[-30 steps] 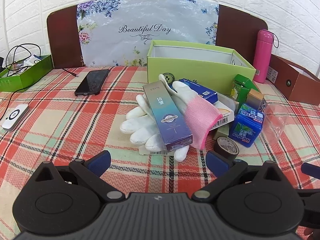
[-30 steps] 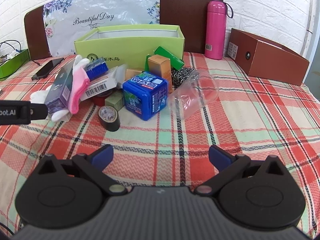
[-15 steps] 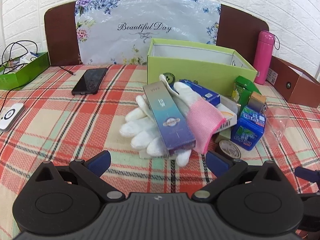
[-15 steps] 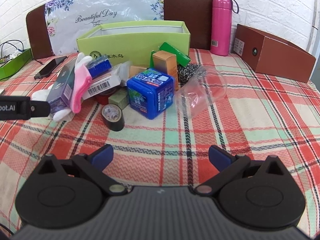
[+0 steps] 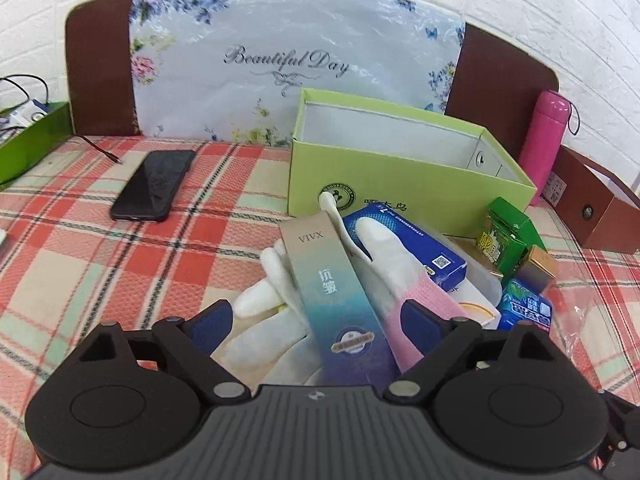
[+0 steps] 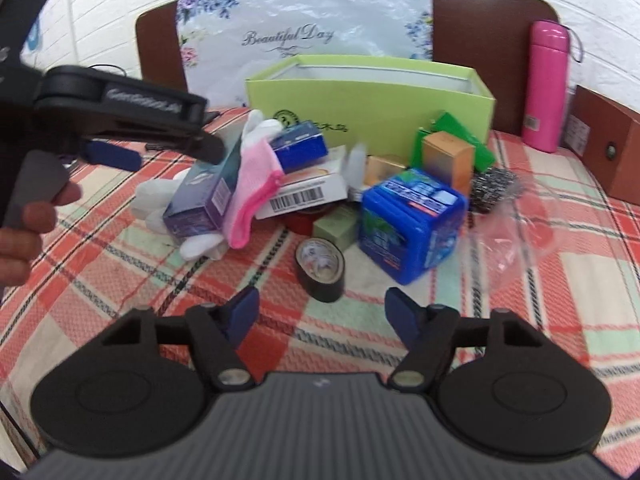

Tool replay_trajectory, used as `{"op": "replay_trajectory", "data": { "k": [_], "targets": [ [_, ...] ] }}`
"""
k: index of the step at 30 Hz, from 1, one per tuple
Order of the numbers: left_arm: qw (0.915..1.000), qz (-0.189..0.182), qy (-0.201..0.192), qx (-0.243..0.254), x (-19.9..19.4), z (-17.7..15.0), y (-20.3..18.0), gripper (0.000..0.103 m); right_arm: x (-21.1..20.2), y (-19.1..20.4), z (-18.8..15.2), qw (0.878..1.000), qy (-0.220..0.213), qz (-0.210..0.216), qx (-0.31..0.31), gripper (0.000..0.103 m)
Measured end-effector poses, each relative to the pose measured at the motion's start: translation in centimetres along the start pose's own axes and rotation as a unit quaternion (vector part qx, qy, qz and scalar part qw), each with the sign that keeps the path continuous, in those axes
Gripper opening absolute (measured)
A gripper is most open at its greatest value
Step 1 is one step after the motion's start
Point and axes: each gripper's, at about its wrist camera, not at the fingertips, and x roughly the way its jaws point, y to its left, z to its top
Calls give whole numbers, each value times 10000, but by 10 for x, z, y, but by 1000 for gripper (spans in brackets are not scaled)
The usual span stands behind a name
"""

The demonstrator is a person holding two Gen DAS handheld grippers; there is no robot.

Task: Organize objects
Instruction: 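Grasp the VIVX box with the left tool while the right tool grasps the black tape roll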

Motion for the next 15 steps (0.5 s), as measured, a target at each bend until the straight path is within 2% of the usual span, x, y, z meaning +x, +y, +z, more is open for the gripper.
{"op": "replay_trajectory", "data": {
  "k": [2, 4, 5, 6, 7, 8, 11, 15],
  "targets": [
    [9999, -40, 114, -33, 11, 3, 0, 88, 9, 0, 3, 9999, 48, -17, -97, 59],
    [9998, -87, 198, -44, 18, 4, 0, 83, 16, -3, 6, 9999, 96, -18, -108, 49],
    [9996, -129, 237, -45, 22, 5, 1, 73, 19, -4, 8, 9999, 117, 35, -105, 46],
    [9993, -197, 296, -59, 25, 5, 3, 66, 23, -5, 9, 9998, 154, 86, -84, 40],
    [9987, -337, 359, -117, 27, 5, 5, 55, 26, -7, 9, 9997, 214, 122, -56, 33],
    [9981, -448, 376, -199, 28, 4, 9, 49, 27, -7, 9, 9996, 226, 144, -35, 31],
    [9972, -596, 368, -254, 18, 4, 15, 42, 24, -4, 4, 9996, 200, 142, -126, 30],
    [9949, -867, 520, 50, -7, -7, 17, 42, 7, -1, -3, 9995, 159, 215, -158, 30]
  ]
}}
